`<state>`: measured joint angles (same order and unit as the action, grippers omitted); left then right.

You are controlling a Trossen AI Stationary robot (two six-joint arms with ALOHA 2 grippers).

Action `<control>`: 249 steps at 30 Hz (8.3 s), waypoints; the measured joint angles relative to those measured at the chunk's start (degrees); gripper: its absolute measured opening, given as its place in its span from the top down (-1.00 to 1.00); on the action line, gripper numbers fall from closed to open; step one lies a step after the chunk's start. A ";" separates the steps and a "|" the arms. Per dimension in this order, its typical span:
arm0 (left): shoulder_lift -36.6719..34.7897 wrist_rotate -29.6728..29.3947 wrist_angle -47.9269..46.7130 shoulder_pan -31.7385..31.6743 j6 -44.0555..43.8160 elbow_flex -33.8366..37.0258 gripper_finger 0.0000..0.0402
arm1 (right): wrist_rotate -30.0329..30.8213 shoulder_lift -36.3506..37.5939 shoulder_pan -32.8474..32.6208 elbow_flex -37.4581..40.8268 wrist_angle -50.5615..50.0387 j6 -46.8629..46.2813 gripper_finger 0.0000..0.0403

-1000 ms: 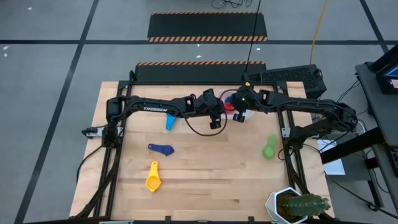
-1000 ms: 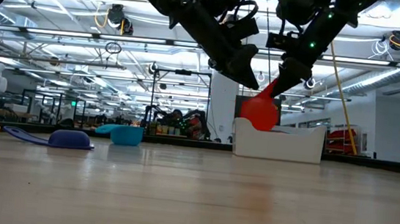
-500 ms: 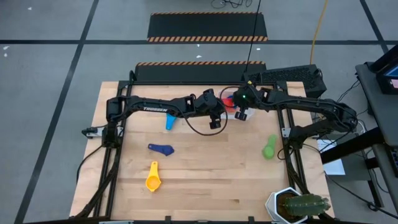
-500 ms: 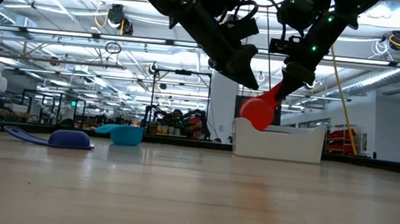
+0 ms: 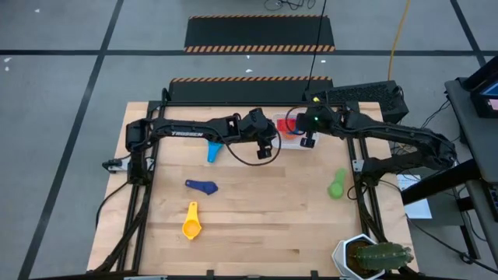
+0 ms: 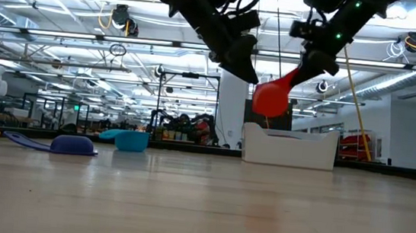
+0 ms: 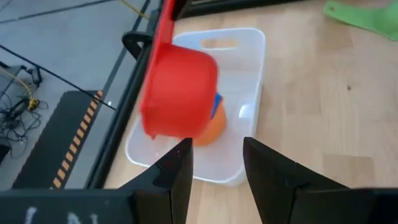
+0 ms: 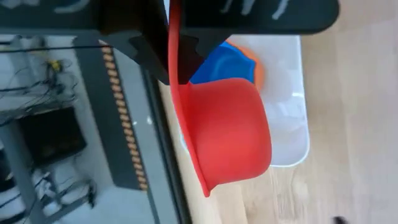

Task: Nest measuring cups in basket
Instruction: Stack the red measuring cup on top of the blue measuring cup in the white bin

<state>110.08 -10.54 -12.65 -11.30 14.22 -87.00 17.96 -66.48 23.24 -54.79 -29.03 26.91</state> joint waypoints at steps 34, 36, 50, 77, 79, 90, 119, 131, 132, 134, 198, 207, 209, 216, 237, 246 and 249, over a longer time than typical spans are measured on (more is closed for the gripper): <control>1.49 30.20 13.01 -3.99 20.59 7.27 0.28 | -22.87 18.80 0.66 17.69 16.90 29.46 1.00; 1.80 30.47 12.84 -4.02 21.80 7.27 0.34 | -23.75 18.67 0.66 17.69 17.84 29.61 1.00; 1.76 22.11 11.43 -4.27 22.65 7.30 0.91 | -14.40 17.66 -1.72 17.55 17.76 15.58 0.64; 1.31 -8.75 9.40 3.77 40.22 7.23 0.94 | 10.62 -10.03 -19.42 -2.27 10.35 12.52 0.28; 1.31 -8.99 9.40 3.89 41.30 7.23 0.89 | 10.58 -10.01 -19.58 -2.27 9.88 13.54 0.29; 1.40 -9.19 10.52 5.21 44.43 7.25 0.92 | 8.84 -9.94 -18.53 -2.31 4.23 15.03 0.29; 1.31 -14.24 18.63 7.20 38.01 7.21 0.67 | 9.05 -11.34 -17.13 -2.18 2.45 17.04 0.91; -2.24 -27.60 8.36 5.25 27.39 7.19 0.20 | 3.17 -10.98 -11.31 -2.20 -0.81 12.80 0.92; -2.96 -26.62 6.04 4.61 25.40 7.19 0.20 | 2.12 -10.99 -10.60 -2.19 -0.95 13.23 0.92; -4.42 -23.76 1.52 3.21 21.19 7.19 0.20 | 0.04 -10.99 -9.10 -1.69 0.22 14.81 0.92; -6.58 -7.26 -13.68 -4.80 9.00 7.23 0.20 | -17.89 -10.78 10.04 8.97 18.24 23.84 0.37; -6.58 -7.28 -11.93 -4.76 9.44 7.23 0.20 | -0.12 -5.69 9.07 8.92 21.57 16.43 0.46; -6.58 -7.25 -11.31 -4.69 9.46 7.23 0.20 | -0.22 -5.60 10.37 8.92 20.99 15.69 0.51; -6.58 -5.53 -11.25 -4.69 9.59 7.23 0.20 | -0.26 -8.54 14.34 8.90 15.94 13.68 0.64; -6.58 -5.49 -11.27 -4.69 9.59 7.23 0.20 | 0.56 -8.65 11.42 8.92 9.32 11.23 0.74; -6.56 -5.47 -10.72 -4.69 10.05 7.23 0.20 | 3.10 -8.45 13.42 8.90 18.02 15.00 0.75; -6.56 -5.46 -10.47 -4.69 10.05 7.23 0.20 | 1.78 -9.23 15.87 8.90 21.46 16.97 0.77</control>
<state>103.53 -16.00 -23.12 -15.99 24.27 -79.77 19.74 -75.71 39.11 -45.89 -7.57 43.88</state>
